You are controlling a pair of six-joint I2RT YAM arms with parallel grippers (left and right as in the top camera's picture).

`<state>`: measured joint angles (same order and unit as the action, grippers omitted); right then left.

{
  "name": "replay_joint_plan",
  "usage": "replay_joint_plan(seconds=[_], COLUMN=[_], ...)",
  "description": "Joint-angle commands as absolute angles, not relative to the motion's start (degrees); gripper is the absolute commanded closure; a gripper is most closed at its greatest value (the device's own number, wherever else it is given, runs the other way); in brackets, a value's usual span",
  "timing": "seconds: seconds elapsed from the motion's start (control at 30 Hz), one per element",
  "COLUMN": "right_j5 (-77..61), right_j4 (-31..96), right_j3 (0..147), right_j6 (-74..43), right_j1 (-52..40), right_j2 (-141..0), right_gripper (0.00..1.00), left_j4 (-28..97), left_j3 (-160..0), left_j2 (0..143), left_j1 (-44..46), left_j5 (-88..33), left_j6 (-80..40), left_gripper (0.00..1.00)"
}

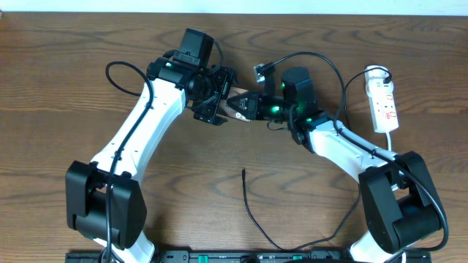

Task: Plug charger to phone and switch on socket
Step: 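Close the right gripper on the phone's side edge, then open the left gripper and pull it back from the phone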

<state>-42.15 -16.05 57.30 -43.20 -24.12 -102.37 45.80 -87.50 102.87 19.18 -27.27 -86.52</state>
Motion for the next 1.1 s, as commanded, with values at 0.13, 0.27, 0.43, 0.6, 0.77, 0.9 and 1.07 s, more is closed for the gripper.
replay_joint_plan(seconds=[0.13, 0.27, 0.43, 0.6, 0.77, 0.9, 1.07], right_j5=[-42.7, -42.7, -40.4, -37.6, -38.2, -38.1, -36.0], right_j4=[-14.5, -13.8, -13.9, -13.9, -16.1, -22.8, -31.6], right_j3=[58.2, 58.2, 58.2, 58.2, 58.2, 58.2, 58.2], right_j6=[-42.4, -45.0, -58.0, -77.6, -94.0, -100.7, -105.5], right_j1=[-20.2, -17.8, -15.4, -14.8, -15.7, -17.8, -20.7], right_j2=[-102.3, -102.3, -102.3, -102.3, -102.3, -102.3, -102.3], right_gripper=[0.99, 0.99, 0.99, 0.99, 0.99, 0.99, 0.99], left_j4=[45.8, 45.8, 45.7, 45.2, 42.3, 36.6, 25.2], left_j3=[-89.0, -89.0, -89.0, -89.0, -89.0, -88.7, -85.7], left_j2=[101.6, 101.6, 101.6, 101.6, 101.6, 101.8, 102.6], left_j1=[14.5, 11.3, 7.2, 3.9, 1.5, 1.0, 0.9], left_j5=[-36.2, -38.6, -38.3, -37.0, -36.9, -36.9, -42.6], left_j6=[-80.6, -73.5, -63.9, -56.9, -55.1, -54.5, -57.0], left_gripper=[0.1, 0.1, 0.1, 0.09, 0.09, 0.09, 0.09])
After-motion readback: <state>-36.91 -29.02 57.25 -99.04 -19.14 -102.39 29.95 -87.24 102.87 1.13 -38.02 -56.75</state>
